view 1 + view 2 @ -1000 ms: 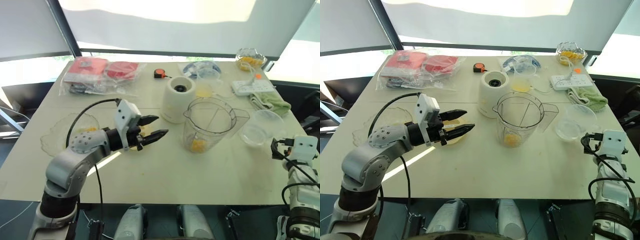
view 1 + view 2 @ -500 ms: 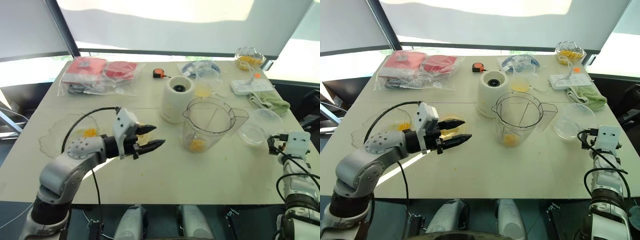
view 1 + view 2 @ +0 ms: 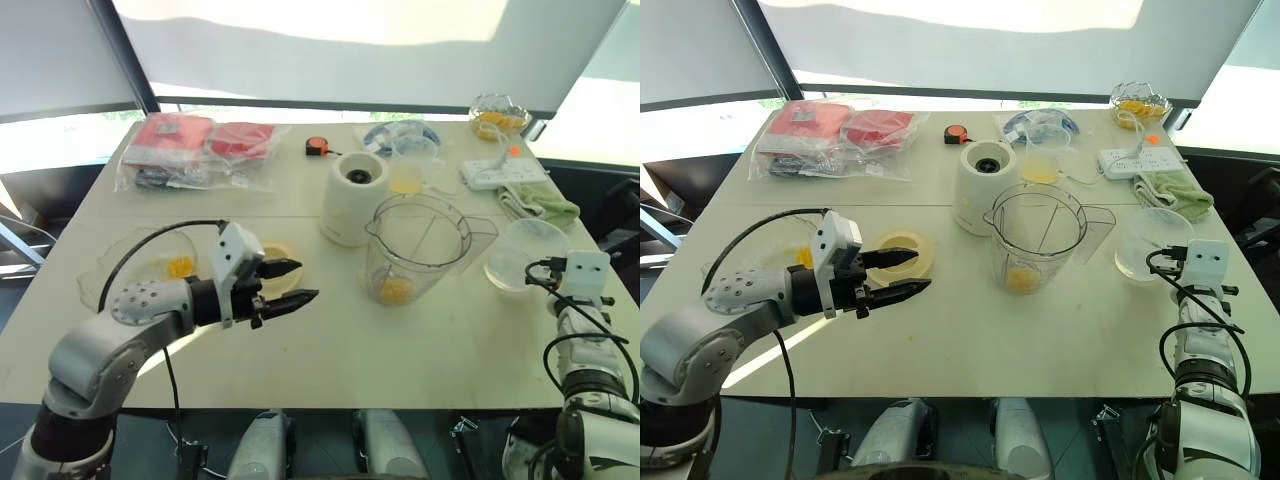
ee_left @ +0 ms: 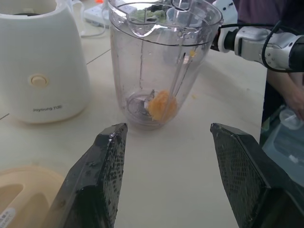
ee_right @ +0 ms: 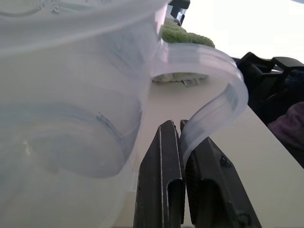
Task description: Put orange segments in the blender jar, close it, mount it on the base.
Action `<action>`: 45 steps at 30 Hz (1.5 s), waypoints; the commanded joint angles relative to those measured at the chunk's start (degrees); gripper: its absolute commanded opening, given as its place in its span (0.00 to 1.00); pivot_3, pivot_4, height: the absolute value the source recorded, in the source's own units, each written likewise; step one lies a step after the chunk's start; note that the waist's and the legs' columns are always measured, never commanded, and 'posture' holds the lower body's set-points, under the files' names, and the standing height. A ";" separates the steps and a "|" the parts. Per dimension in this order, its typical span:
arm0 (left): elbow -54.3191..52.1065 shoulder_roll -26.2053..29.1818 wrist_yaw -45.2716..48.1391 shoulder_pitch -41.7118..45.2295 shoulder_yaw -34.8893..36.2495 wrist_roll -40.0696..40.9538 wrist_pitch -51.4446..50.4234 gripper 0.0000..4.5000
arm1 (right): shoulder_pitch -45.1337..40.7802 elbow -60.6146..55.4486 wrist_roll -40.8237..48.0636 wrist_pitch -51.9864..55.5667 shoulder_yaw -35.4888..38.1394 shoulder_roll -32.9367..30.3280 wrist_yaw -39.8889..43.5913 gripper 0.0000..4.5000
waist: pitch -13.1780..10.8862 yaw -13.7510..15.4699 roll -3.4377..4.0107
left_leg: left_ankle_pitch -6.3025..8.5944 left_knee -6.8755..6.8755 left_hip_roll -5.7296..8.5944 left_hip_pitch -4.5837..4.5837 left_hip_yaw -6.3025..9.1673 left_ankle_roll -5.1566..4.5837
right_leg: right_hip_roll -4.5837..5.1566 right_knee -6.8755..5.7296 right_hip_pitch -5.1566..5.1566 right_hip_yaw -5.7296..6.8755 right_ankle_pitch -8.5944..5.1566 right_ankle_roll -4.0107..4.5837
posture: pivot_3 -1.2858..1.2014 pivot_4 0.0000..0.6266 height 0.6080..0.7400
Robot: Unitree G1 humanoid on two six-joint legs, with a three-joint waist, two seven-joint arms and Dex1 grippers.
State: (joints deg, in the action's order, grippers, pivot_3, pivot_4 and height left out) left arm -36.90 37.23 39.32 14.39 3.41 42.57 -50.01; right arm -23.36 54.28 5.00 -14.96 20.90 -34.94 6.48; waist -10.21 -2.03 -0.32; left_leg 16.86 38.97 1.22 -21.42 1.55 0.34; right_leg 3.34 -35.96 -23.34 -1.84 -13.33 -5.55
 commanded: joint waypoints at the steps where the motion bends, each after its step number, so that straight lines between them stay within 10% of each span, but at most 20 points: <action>1: 1.07 1.33 0.29 2.76 4.12 2.92 -0.02 0.65 | -0.67 -7.98 -0.67 -0.66 -0.10 -3.30 -0.04 0.01 | -0.03 -0.26 0.06 | 0.00 0.00 0.00 0.00 0.00 0.00 | 0.00 0.00 0.00 0.00 0.00 0.00 | 0.52 0.24 1.00; 15: 13.13 6.58 12.71 14.10 0.64 0.84 4.60 0.65 | -19.48 -34.59 -5.89 14.33 -10.45 -13.66 12.75 0.01 | -0.89 -0.29 0.02 | 0.02 -0.40 -0.18 -0.12 -0.13 -0.03 | -0.40 -0.05 -0.49 -0.30 0.12 -0.22 | 0.52 0.24 1.00; 45: 11.87 6.09 13.95 13.15 -1.16 1.10 5.12 0.65 | -12.23 -52.46 -10.64 5.33 -11.83 -21.83 25.41 0.01 | -0.89 1.05 0.03 | -0.12 -0.71 0.06 -0.97 -0.41 0.19 | 0.11 -0.11 -1.56 -0.31 0.21 -0.34 | 0.52 0.24 1.00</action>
State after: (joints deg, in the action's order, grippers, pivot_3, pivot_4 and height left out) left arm -24.74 43.37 52.85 26.72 2.13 44.16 -45.86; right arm -34.71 4.48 -5.31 -7.70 7.21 -55.23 32.23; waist -11.11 -0.98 -0.29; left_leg 16.74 38.26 1.28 -22.39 1.14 0.53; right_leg 3.44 -36.07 -24.90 -2.15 -13.11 -5.90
